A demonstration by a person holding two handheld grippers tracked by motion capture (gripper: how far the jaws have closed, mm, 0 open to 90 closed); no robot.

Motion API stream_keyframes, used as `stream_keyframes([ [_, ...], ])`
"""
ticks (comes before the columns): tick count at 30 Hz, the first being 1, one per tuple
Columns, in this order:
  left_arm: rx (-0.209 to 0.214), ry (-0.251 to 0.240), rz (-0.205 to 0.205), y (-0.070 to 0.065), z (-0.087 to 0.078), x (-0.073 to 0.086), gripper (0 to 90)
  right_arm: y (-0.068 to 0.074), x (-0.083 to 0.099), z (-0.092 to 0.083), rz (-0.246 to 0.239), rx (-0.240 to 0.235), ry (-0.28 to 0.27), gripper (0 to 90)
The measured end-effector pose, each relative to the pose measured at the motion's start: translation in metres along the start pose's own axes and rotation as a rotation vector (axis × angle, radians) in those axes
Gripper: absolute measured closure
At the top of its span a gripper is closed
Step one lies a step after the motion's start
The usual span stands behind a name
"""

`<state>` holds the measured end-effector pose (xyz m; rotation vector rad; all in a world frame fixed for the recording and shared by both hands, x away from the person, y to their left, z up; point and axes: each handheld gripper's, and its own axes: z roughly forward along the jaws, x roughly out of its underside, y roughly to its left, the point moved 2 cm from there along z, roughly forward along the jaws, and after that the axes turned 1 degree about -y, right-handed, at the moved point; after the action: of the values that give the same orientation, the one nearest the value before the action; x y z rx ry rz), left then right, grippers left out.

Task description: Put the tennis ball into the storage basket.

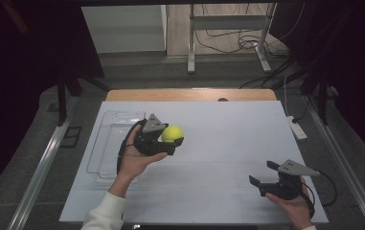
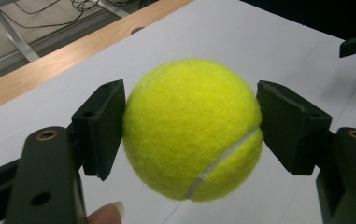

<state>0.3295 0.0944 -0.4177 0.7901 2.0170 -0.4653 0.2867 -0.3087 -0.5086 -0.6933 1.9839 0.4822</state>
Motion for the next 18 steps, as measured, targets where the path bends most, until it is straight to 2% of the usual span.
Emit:
stream_keyframes([
  [18,-0.03,-0.023,-0.03,0.013,-0.009,0.001,27.5,0.0,0.0,0.0,0.001,0.0,0.0,7.3],
])
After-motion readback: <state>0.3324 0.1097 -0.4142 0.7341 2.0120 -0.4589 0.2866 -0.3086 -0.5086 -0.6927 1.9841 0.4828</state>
